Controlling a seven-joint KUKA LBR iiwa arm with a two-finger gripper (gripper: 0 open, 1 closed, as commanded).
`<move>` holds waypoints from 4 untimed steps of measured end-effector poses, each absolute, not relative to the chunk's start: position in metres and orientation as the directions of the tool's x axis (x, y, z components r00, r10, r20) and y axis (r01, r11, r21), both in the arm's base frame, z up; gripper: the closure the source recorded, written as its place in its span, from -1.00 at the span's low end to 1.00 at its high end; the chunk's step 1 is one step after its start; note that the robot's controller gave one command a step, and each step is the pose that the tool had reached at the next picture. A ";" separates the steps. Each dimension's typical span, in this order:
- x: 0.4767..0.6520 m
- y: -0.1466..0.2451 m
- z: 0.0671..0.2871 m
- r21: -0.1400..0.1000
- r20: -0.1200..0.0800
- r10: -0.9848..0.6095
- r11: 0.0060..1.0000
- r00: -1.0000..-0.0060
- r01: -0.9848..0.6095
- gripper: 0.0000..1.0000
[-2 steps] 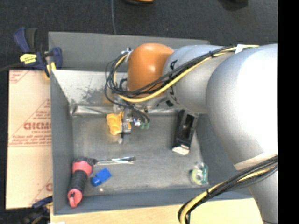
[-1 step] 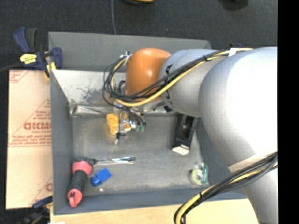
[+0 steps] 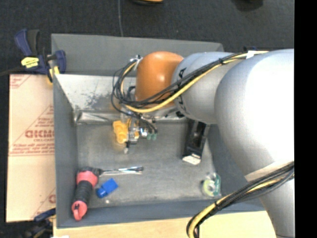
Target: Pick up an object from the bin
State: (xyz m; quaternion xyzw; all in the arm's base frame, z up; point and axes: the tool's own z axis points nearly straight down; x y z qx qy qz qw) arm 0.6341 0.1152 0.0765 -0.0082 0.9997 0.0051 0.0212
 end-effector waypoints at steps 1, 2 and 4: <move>0.643 0.117 0.076 0.014 -0.057 0.007 1.000 -0.998 0.007 -1.00; 0.647 0.108 0.072 0.015 -0.056 0.008 1.000 -0.998 0.007 1.00; 0.647 0.109 0.073 0.016 -0.057 0.016 1.000 -0.998 0.015 1.00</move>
Offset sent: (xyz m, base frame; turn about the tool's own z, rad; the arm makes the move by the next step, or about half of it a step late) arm 0.0106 -0.0061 -0.0065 0.0220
